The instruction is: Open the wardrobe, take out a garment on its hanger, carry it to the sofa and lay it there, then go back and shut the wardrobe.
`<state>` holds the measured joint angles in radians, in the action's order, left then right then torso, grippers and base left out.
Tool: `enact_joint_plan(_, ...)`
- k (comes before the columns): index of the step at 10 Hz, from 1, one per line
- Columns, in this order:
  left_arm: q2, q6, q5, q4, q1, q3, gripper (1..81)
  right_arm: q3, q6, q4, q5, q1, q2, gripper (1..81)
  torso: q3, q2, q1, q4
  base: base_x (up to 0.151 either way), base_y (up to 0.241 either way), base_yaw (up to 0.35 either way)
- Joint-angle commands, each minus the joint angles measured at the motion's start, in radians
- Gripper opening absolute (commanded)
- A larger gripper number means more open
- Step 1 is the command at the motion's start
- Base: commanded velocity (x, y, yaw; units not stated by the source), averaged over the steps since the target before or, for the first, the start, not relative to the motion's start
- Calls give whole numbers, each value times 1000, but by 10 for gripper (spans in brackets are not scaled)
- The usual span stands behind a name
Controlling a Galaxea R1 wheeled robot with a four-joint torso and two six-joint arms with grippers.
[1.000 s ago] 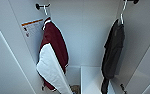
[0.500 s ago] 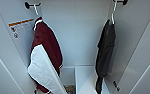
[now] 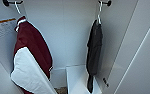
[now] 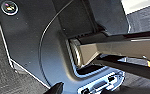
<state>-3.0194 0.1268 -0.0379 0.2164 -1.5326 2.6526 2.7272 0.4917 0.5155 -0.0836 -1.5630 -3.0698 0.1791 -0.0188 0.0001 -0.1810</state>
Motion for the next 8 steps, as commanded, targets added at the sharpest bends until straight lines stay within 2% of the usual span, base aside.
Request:
enact_joint_plan(1,3,-35,58,-14,25,1,811,-2,-2,9,50,27,-5,811,0,0,0,0,0,0,0)
enact_joint_plan(3,9,-147,61,-98,25,-6,811,-2,-2,11,50,27,-5,811,0,0,0,0,0,0,0)
enact_joint_plan(4,3,-174,62,-110,25,-6,811,0,-4,11,50,28,-3,811,0,0,0,0,0,0,0)
enact_joint_plan(8,10,-174,58,-107,54,4,811,-2,1,11,48,28,-3,811,0,0,0,0,0,0,0)
